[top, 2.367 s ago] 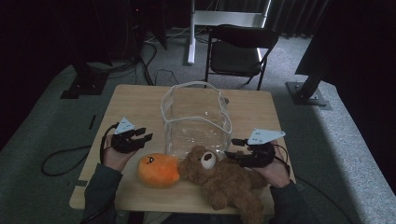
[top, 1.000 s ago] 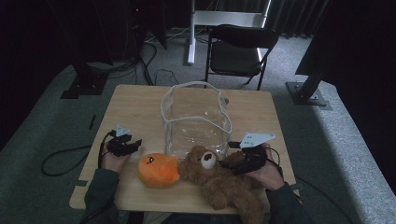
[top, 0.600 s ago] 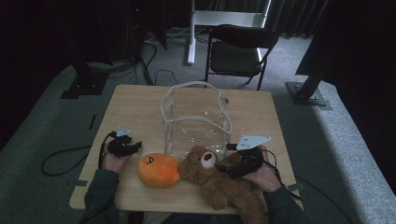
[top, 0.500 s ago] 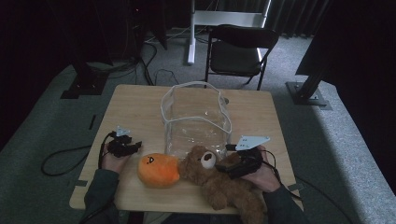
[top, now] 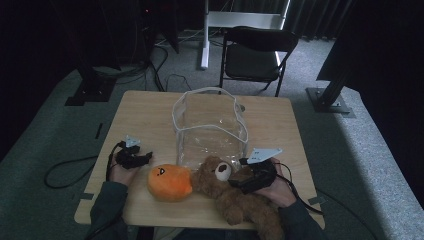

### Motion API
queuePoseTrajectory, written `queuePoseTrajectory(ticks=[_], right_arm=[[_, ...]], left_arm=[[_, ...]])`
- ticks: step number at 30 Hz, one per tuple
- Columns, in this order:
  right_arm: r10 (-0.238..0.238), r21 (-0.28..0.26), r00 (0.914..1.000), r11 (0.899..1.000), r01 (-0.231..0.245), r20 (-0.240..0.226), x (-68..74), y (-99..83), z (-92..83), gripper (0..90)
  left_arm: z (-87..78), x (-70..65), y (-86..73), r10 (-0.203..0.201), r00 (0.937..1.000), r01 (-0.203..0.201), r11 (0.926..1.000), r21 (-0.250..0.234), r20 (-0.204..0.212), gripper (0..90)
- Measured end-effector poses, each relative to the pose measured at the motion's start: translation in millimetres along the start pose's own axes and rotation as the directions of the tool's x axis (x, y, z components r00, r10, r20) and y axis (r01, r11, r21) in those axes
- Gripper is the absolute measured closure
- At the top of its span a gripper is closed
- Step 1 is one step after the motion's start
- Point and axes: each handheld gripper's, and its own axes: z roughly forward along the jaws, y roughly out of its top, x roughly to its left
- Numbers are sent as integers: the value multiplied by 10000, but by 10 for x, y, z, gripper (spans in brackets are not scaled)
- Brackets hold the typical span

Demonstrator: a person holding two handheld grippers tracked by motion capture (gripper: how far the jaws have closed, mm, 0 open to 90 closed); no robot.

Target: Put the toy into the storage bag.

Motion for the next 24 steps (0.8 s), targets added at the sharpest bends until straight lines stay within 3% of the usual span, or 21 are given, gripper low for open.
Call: queuePoseTrajectory(ticks=[4, 11, 24], right_arm=[[-44, 123, 10000, 9999, 44, -6, 5, 3, 21, 105], [-106, 187, 9999, 9998, 106, -13, 23, 46, 41, 105], [-26, 784, 9999, 9969, 36, -120, 34, 18, 221, 104]], left_arm=[[9, -8, -4, 44, 10000, -44, 10000, -26, 38, 334], [15, -13, -6, 78, 10000, -78, 9999, -69, 45, 322], [19, -19, -10, 93, 9999, -92, 9999, -104, 61, 305]])
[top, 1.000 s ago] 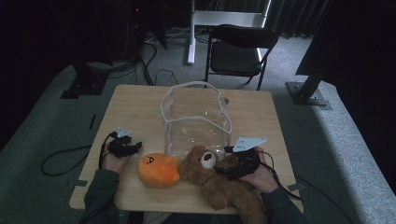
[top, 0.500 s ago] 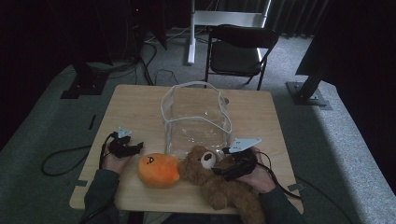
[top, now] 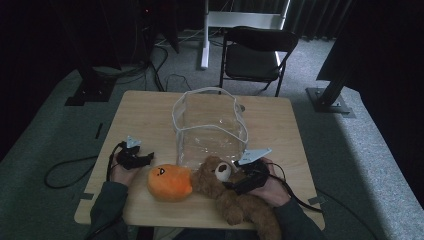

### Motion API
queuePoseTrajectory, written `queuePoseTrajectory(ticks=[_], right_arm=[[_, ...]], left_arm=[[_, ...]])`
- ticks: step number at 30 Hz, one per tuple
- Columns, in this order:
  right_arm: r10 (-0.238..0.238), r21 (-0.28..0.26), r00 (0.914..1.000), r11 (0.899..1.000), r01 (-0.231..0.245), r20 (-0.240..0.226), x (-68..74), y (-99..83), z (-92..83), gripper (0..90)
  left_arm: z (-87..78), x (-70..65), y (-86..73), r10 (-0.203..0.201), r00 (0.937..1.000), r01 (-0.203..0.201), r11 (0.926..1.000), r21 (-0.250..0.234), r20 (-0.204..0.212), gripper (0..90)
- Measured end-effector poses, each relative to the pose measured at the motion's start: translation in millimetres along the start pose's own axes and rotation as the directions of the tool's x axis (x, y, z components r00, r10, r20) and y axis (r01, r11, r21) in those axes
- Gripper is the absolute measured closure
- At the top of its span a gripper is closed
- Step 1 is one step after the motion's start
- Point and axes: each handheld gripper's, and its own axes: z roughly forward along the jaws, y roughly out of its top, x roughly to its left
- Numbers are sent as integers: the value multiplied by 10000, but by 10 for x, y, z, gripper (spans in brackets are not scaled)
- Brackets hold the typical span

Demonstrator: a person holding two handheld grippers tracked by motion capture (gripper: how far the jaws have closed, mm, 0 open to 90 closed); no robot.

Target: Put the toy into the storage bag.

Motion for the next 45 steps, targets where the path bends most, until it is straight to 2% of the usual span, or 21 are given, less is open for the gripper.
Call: queuePoseTrajectory(ticks=[14, 25, 31, 39, 40, 45], right_arm=[[57, 897, 10000, 9960, -61, 48, 17, -42, 174, 104], [244, 1792, 9988, 9837, -163, -431, 9, -73, 333, 104], [98, 2080, 9994, 9781, -26, -334, 37, -65, 395, 101], [172, 2353, 9991, 9719, -78, -381, 24, -70, 459, 100], [232, 2495, 9990, 9683, -132, -374, 23, -69, 476, 98], [116, 2659, 9993, 9640, -19, -349, 40, -80, 521, 97]], left_arm=[[1, -1, 0, -4, 10000, 4, 10000, -4, 6, 303], [4, -3, 2, 4, 10000, -4, 10000, 1, 11, 302], [5, -7, 4, 3, 10000, -3, 10000, 15, 13, 301], [6, -11, 5, 11, 10000, -11, 10000, 6, 33, 301], [6, -12, 5, 12, 10000, -12, 10000, 9, 34, 301], [8, -22, 7, 20, 10000, -20, 10000, -2, 47, 302]])
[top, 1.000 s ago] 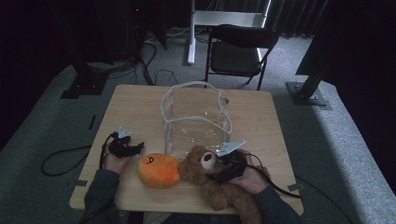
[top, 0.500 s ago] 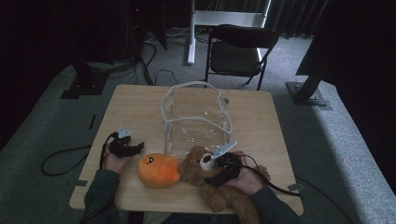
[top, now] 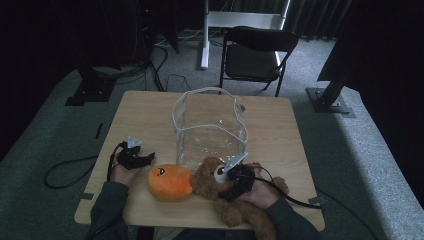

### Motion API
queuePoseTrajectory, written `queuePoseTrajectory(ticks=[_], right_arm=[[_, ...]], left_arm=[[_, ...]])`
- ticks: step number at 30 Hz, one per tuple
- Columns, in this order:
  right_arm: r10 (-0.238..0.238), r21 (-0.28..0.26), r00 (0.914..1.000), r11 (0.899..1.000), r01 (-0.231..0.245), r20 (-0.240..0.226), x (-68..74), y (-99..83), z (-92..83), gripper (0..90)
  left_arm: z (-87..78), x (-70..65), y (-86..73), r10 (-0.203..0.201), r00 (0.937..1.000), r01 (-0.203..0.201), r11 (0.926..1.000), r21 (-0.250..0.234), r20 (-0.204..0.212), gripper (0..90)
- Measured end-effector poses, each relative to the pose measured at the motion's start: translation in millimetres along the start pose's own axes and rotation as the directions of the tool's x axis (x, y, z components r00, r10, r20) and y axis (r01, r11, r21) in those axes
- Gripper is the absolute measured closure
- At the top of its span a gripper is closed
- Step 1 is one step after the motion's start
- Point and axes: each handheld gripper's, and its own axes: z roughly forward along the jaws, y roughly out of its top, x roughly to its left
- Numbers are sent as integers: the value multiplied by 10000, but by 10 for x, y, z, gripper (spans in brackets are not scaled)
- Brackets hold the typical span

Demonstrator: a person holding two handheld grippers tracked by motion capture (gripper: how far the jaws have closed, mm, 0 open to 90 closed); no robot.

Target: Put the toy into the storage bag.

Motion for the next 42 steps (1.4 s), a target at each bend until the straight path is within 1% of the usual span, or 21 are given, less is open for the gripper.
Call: queuePoseTrajectory(ticks=[4, 7, 10, 13, 16, 18, 21, 23, 27, 30, 33, 36, 42], right_arm=[[-25, 158, 10000, 9999, 25, 30, 7, 4, 31, 96], [-80, 137, 9999, 9999, 79, 73, 13, 0, 39, 96], [-234, 8, 9996, 9997, 234, 175, 45, -16, 48, 96], [-704, 37, 9970, 9975, 703, 323, 109, -17, 54, 96], [-965, 306, 9942, 9950, 951, 482, 153, 10, 87, 96], [-863, 403, 9954, 9956, 846, 414, 139, 13, 93, 95], [-834, 595, 9955, 9950, 808, 442, 134, 18, 113, 96], [-689, 644, 9968, 9957, 662, 403, 119, 21, 119, 102], [-519, 500, 9981, 9975, 502, 329, 97, 18, 102, 162], [-564, 221, 9974, 9982, 554, 447, 109, -5, 74, 213], [-695, -137, 9958, 9974, 705, 602, 124, -43, 36, 252], [-776, -454, 9942, 9957, 811, 744, 143, -78, 9, 274], [-808, -821, 9934, 9928, 875, 817, 154, -121, -32, 287]], left_arm=[[1, -4, 1, 20, 10000, -20, 10000, 2, 6, 301], [1, -7, 2, 32, 10000, -32, 10000, 12, 7, 301], [2, -8, 3, 36, 10000, -36, 10000, 12, 17, 301], [2, -8, 3, 38, 10000, -38, 10000, 7, 19, 301], [3, -10, 3, 27, 10000, -27, 10000, 7, 22, 301], [2, -11, 3, 26, 10000, -26, 10000, 7, 21, 301], [3, -13, 2, 29, 10000, -29, 10000, 0, 26, 301], [3, -13, 2, 29, 10000, -29, 10000, 1, 29, 301], [3, -13, 3, 33, 10000, -33, 10000, -1, 34, 301], [3, -14, 3, 34, 10000, -34, 10000, -1, 36, 301], [3, -16, 3, 34, 10000, -34, 10000, -1, 38, 302], [2, -18, 3, 47, 10000, -47, 10000, 5, 46, 302], [2, -20, 4, 53, 10000, -53, 10000, 13, 53, 302]])
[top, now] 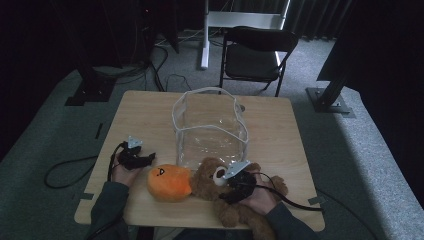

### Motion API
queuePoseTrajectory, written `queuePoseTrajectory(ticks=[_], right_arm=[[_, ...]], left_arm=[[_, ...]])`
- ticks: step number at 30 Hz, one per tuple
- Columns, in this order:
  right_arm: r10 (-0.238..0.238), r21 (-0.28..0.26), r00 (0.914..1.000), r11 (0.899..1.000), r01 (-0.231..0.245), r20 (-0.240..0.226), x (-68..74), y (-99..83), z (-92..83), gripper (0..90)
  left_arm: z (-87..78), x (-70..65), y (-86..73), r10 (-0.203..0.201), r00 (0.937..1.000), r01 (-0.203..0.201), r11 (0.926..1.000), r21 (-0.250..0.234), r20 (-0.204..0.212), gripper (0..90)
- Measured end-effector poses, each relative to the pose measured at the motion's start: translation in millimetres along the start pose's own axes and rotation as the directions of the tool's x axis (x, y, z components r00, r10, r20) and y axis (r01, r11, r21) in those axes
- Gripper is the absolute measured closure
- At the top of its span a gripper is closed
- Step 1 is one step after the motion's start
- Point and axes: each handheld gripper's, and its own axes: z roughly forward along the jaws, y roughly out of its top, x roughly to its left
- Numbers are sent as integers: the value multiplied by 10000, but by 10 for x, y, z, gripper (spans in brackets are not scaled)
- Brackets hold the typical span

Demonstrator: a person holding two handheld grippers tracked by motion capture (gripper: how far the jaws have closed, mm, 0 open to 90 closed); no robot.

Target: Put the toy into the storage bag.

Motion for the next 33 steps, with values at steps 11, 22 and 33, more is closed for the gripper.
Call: queuePoseTrajectory(ticks=[11, 22, 33], right_arm=[[-122, -1256, 9992, 9919, 170, 394, 47, -127, -153, 287], [-254, -2653, 9987, 9635, 366, 452, 38, -220, -341, 297], [-143, -4305, 9999, 9024, 162, 77, -26, -298, -525, 313]], left_arm=[[1, 0, 0, -6, 10000, 6, 10000, -13, 2, 302], [1, 0, 0, -7, 10000, 7, 10000, -9, 1, 301], [1, 0, 1, -9, 10000, 9, 10000, -10, 5, 302]])
